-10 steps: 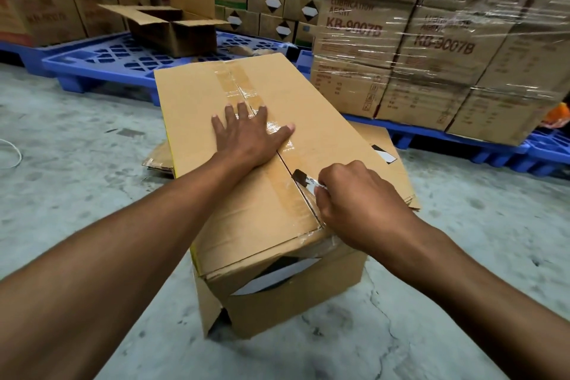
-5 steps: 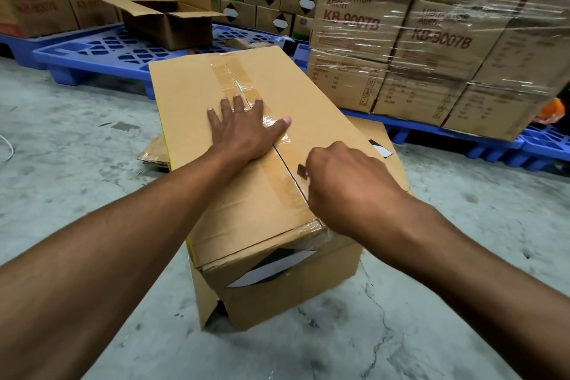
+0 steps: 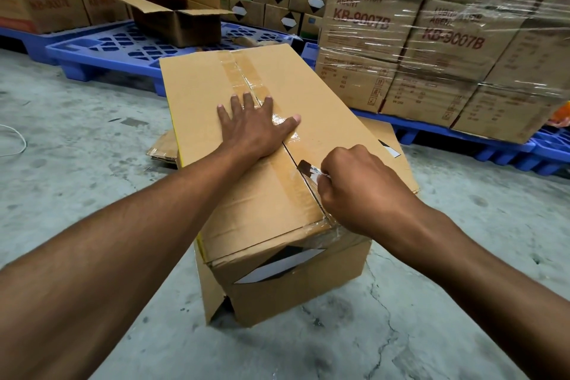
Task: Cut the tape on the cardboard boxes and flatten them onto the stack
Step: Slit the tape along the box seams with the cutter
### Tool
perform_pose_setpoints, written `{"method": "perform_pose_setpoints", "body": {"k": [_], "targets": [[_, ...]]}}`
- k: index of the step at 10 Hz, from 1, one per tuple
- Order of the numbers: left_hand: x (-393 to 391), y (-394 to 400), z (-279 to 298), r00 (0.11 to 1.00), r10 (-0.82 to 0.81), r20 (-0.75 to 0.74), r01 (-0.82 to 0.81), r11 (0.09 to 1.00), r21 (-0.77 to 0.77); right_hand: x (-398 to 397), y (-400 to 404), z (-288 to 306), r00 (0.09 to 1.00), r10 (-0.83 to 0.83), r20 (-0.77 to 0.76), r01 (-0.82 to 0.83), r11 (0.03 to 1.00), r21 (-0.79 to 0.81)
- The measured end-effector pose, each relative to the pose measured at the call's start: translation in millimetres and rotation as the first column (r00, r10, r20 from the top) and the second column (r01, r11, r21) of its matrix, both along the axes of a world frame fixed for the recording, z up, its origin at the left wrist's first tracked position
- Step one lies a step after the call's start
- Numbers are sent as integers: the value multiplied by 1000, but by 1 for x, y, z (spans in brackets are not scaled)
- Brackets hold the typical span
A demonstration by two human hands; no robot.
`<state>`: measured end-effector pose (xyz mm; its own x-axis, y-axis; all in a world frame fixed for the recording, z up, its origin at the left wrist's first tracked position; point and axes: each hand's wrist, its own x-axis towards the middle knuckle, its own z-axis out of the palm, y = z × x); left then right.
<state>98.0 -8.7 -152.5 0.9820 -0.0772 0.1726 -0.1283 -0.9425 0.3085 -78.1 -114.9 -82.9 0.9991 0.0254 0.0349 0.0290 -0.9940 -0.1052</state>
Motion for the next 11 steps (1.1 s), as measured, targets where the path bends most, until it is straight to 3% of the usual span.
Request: {"method": "perform_pose_setpoints", "body": {"k": [1, 3, 6, 9, 11], "targets": [[0, 0, 0, 1000, 5, -5, -5, 1000, 2, -3, 8, 2, 1000, 20, 7, -20, 997, -72], [0, 0, 0, 1000, 7, -8, -7, 1000, 9, 0, 23, 3, 990, 69, -121, -96, 967, -235], [0, -1, -1, 1000, 1, -2, -1, 1000, 19, -11, 1, 28, 951, 61, -304, -130, 969, -211], [0, -1, 0, 1000, 9, 5, -9, 1000, 25, -37, -21, 30, 953, 113, -282, -155, 979, -129], [-4, -5, 3, 997, 8, 75, -14, 997, 82, -46, -46, 21, 948, 59, -312, -58, 998, 13]]}}
